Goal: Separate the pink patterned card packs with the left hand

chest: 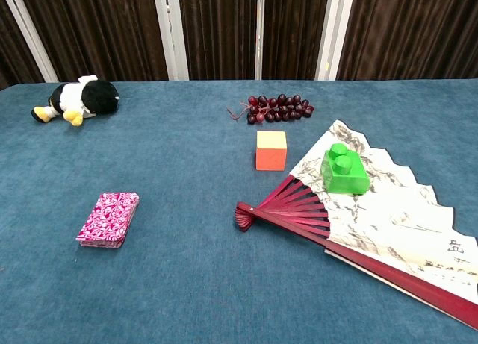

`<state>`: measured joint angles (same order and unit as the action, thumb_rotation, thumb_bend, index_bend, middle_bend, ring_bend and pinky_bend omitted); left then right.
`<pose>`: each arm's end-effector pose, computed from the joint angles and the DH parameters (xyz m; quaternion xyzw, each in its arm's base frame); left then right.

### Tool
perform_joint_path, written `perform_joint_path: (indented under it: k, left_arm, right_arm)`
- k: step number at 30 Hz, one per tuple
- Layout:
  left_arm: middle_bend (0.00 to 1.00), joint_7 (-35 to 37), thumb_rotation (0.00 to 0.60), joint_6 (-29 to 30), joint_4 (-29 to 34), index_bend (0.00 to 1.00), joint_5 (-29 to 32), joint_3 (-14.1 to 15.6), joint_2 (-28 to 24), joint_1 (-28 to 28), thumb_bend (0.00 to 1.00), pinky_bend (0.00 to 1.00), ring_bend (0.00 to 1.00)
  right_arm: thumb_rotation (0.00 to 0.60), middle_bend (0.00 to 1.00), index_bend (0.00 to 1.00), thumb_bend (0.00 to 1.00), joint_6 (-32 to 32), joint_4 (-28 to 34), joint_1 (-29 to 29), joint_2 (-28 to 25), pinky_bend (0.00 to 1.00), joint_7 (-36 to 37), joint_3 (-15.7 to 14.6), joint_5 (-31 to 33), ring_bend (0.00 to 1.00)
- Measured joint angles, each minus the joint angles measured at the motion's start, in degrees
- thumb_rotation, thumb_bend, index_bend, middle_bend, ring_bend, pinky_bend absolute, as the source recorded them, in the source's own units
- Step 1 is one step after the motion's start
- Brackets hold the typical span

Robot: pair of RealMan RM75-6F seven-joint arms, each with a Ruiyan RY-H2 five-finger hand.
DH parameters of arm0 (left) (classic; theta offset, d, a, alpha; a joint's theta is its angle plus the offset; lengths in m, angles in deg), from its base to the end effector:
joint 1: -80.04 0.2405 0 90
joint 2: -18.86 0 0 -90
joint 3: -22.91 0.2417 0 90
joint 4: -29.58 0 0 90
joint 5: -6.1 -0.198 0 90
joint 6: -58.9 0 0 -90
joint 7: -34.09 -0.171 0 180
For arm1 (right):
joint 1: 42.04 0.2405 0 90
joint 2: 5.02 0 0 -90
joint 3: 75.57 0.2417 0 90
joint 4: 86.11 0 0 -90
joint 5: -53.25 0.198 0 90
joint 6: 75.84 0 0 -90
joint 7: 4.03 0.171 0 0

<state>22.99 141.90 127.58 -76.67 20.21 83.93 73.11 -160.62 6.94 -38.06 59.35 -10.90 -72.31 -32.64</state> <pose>-0.2762 0.2134 0.1467 -0.6134 -0.3778 -0.3549 0.5959 -0.2935 -0.2026 0.1616 0.6102 -0.3611 0.3549 0.6093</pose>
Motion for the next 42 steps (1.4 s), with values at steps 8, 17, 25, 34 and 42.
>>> perform_joint_path:
  k: [8, 17, 25, 34, 42]
  left_arm:
    - [0.0, -0.15, 0.6, -0.53, 0.31, 0.0, 0.36, 0.08, -0.22, -0.11, 0.09, 0.0, 0.0]
    - [0.0, -2.09, 0.6, -3.23, 2.82, 0.0, 0.51, 0.29, -0.94, -1.51, 0.09, 0.0, 0.0]
    - [0.0, -12.63, 0.6, -14.39, 10.6, 0.04, 11.43, -1.24, -1.99, -7.87, 0.09, 0.0, 0.0]
    - [0.0, -28.92, 0.6, -20.37, 12.48, 0.1, 31.67, -3.83, 5.82, -18.67, 0.12, 0.0, 0.0]
    - [0.0, -36.95, 0.6, -19.78, 10.39, 0.14, 40.81, -4.1, 14.78, -25.39, 0.13, 0.0, 0.0]
  right_arm:
    - [0.6, 0.0, 0.0, 0.37, 0.1, 0.11, 0.02, 0.01, 0.05, -0.05, 0.04, 0.18, 0.0]
    - [0.6, 0.0, 0.0, 0.37, 0.4, 0.39, 0.12, 0.06, 0.05, -0.02, 0.15, 0.55, 0.0]
    - [0.6, 0.0, 0.0, 0.37, 0.6, 0.34, 0.23, -0.05, 0.05, 0.65, 0.2, 0.59, 0.0]
    - [0.6, 0.0, 0.0, 0.37, 0.72, 0.32, 0.31, -0.09, 0.05, 1.22, 0.12, 0.4, 0.0]
    - [0.6, 0.0, 0.0, 0.37, 0.77, 0.31, 0.37, -0.33, 0.05, 1.9, 0.09, 0.2, 0.0]
